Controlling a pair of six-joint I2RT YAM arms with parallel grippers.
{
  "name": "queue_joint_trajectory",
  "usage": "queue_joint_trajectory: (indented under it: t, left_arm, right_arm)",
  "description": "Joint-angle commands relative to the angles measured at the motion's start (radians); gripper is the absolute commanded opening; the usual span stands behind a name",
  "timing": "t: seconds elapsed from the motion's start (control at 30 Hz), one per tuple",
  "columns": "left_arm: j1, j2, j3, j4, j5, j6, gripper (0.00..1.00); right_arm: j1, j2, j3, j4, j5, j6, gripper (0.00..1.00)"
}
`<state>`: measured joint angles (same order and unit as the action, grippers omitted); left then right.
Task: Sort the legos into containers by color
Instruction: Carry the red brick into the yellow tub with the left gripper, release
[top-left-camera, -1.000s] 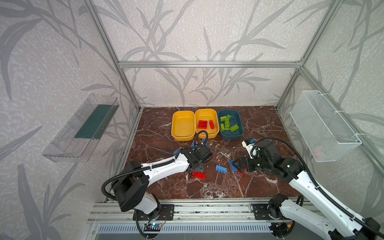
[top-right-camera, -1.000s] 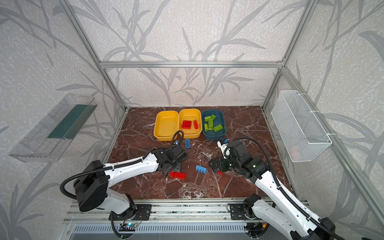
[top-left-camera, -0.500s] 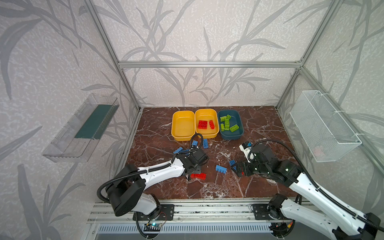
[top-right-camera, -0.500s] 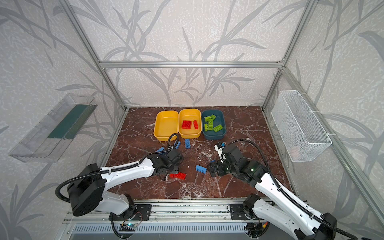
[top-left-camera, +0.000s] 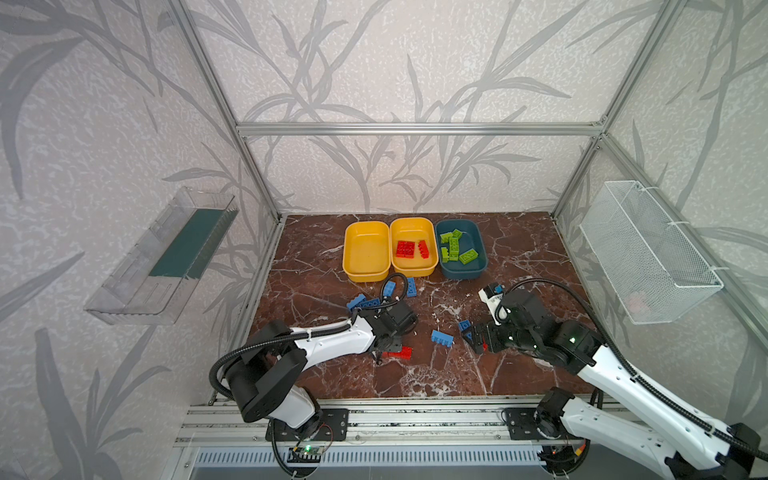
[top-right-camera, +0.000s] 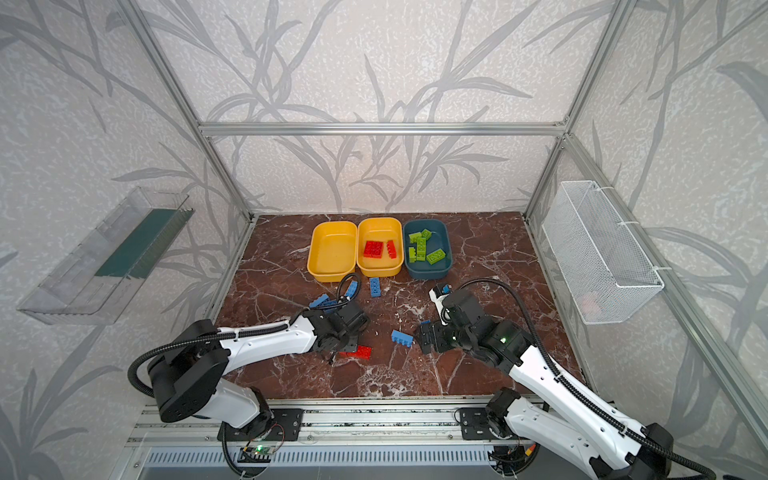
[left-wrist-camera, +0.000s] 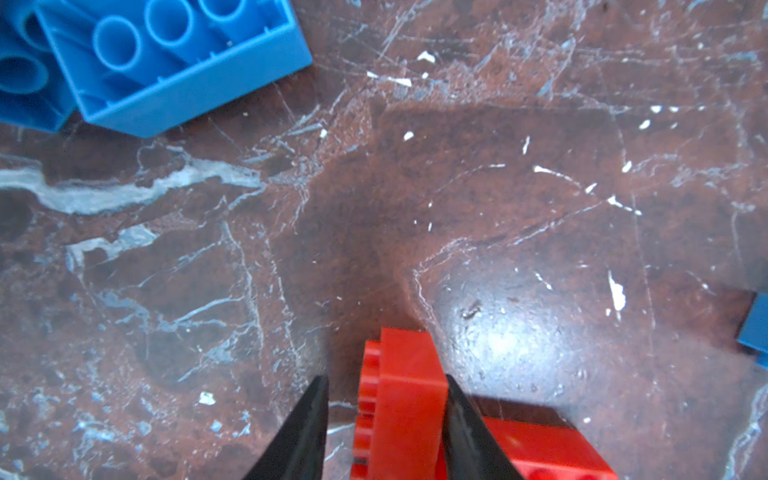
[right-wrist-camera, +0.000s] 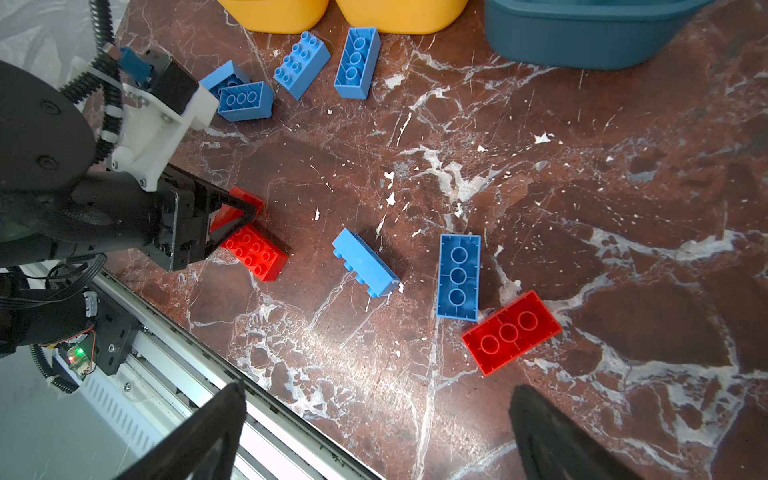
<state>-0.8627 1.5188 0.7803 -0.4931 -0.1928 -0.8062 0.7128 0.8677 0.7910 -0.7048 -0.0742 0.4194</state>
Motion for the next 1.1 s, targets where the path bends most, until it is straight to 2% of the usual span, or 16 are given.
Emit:
queue_joint_trajectory:
  t: [0.0,0.03,0.1,0.27,0.43,0.63,0.93,1.07]
  left_arm:
    - [0.008,0.028,0.014,-0.026,-0.016,-0.014,0.3]
    - [0.011,0.036,0.025,-0.036,-0.019,-0.012,0.24]
    - [0.016,0.052,0.055,-0.058,-0.03,-0.005,0.17]
    - [0.042,0.096,0.172,-0.113,-0.044,0.039,0.1]
    - [0.08,0.15,0.373,-0.205,-0.071,0.111,0.1]
    - [0.179,0.271,0.666,-0.254,-0.05,0.199,0.1]
    - [0.297,0.643,1.235,-0.398,-0.041,0.283,0.1]
    - [0.334,0.84,1.522,-0.482,0.008,0.296,0.17]
  right_arm:
    - [0.005,0.007,-0.012,0.011,0.016,0.002,0.99]
    - [0.005,0.007,-0.011,0.013,0.017,0.002,0.99]
    - [0.006,0.007,-0.012,0.017,0.017,0.001,0.99]
    - [0.005,0.005,0.003,0.001,0.031,-0.019,0.99]
    - [0.004,-0.018,0.044,-0.038,0.095,-0.051,0.99]
    - [-0.01,-0.013,0.073,-0.033,0.111,-0.076,0.99]
    - [-0.051,0.015,0.062,0.016,0.06,-0.086,0.99]
    - [-0.071,0.031,0.055,0.029,0.042,-0.09,0.99]
